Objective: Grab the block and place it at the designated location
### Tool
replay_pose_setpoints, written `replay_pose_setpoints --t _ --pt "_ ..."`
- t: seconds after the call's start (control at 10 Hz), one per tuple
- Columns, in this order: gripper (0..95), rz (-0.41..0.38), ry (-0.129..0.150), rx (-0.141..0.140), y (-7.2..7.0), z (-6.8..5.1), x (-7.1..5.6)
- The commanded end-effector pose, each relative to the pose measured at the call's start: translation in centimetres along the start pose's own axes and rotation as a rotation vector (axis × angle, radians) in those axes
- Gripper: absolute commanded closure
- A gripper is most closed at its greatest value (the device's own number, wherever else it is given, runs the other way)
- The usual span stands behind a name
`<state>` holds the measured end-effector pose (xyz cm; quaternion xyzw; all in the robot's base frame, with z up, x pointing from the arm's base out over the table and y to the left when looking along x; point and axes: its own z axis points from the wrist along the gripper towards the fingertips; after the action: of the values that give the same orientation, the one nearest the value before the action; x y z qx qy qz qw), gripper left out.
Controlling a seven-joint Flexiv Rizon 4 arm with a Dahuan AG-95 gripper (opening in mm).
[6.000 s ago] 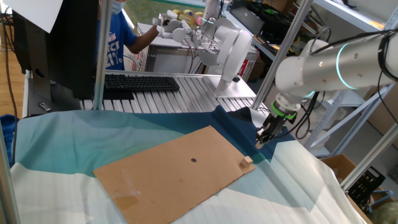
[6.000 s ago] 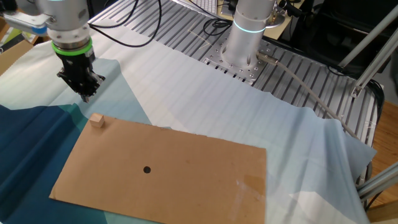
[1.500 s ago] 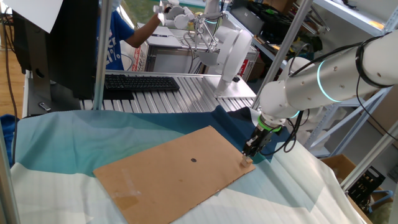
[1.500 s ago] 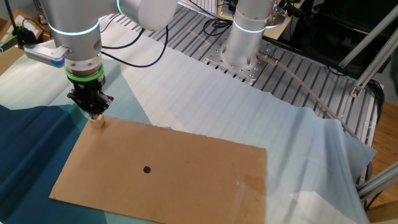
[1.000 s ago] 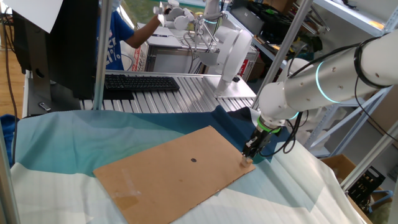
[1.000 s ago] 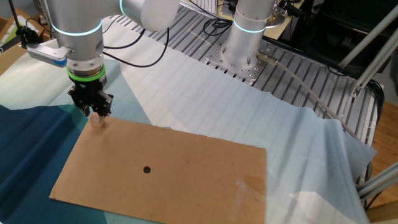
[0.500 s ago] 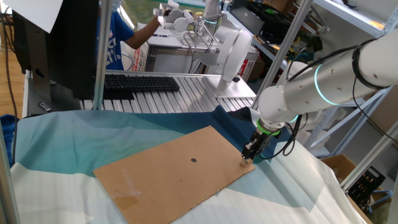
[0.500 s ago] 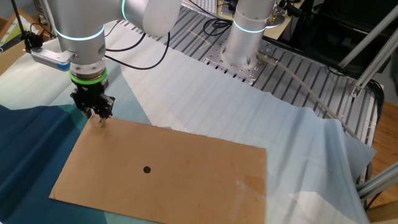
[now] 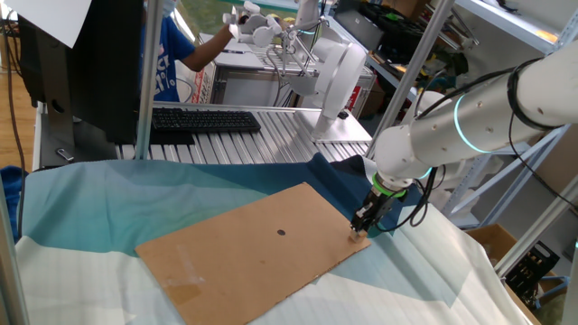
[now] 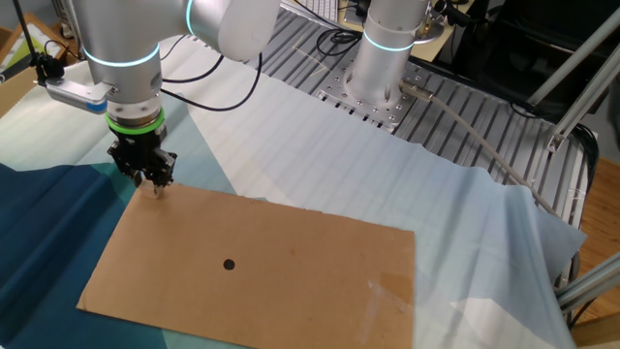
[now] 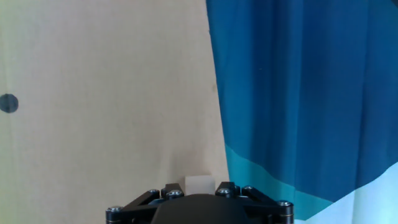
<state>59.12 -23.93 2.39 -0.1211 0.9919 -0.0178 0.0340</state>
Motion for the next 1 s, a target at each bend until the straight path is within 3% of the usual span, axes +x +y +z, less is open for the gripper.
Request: replay_pose_setpoints --t 0.1,0.5,0.6,1.0 --pt "95.0 0.0 0.002 -0.004 0.0 0.0 0.0" --pt "95.0 0.0 0.006 -0.009 -0.2 0.1 0.1" --pt "95.0 0.001 0.014 -0.024 -0.2 -0.4 0.3" --pt "95.0 0.023 0.017 -0.013 0.0 -2.2 1.1"
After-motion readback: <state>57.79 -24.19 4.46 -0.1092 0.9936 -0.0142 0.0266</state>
